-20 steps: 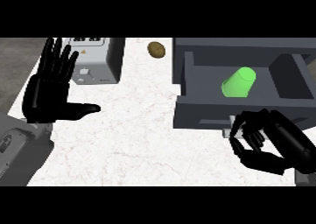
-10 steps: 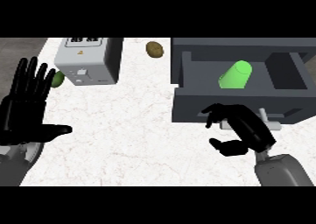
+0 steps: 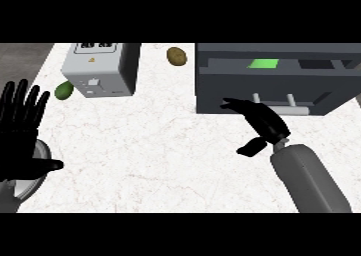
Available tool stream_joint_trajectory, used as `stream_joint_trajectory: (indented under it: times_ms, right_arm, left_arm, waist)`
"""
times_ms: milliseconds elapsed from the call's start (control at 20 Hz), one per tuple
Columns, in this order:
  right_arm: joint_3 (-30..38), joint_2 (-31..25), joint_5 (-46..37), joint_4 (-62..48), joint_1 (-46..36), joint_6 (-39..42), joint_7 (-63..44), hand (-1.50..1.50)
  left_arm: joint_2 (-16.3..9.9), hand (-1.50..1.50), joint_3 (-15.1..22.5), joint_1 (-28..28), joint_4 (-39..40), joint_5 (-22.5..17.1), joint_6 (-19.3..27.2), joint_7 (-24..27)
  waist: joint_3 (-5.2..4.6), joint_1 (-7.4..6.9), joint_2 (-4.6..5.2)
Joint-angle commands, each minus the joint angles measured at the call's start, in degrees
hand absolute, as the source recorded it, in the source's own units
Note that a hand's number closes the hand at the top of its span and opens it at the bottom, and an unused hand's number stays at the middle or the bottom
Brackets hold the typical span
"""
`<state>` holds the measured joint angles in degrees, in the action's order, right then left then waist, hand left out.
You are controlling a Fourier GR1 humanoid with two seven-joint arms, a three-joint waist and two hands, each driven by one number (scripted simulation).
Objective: Pick up the cup, place it into the drawer and close the drawer
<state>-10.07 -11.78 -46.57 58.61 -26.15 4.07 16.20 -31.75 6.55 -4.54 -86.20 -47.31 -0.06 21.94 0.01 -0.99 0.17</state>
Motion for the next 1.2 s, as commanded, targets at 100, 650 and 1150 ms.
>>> stream_joint_trajectory:
  times_ms: [100, 650, 1150]
  right_arm:
    - [5.62, 0.0, 0.76, -19.86, -10.83, -2.54, 7.94, -1.5]
    - [12.2, -4.81, 1.68, -41.66, -28.34, -0.12, 13.74, -1.5]
    - [14.05, -8.26, 1.92, -47.37, -30.26, -1.49, 17.79, -1.5]
  left_arm:
    - [-0.59, -1.5, -4.1, 2.32, 4.19, 0.04, -7.12, 1.4]
    - [2.55, -1.5, -3.74, -1.0, 5.2, 1.85, -7.62, -0.19]
    - [1.74, -1.5, -3.91, -2.47, 5.73, 2.91, -9.35, -0.71]
  waist:
    - [0.02, -0.37, 0.23]
    - [0.08, -2.0, 1.04]
    - [0.19, -4.25, 2.09]
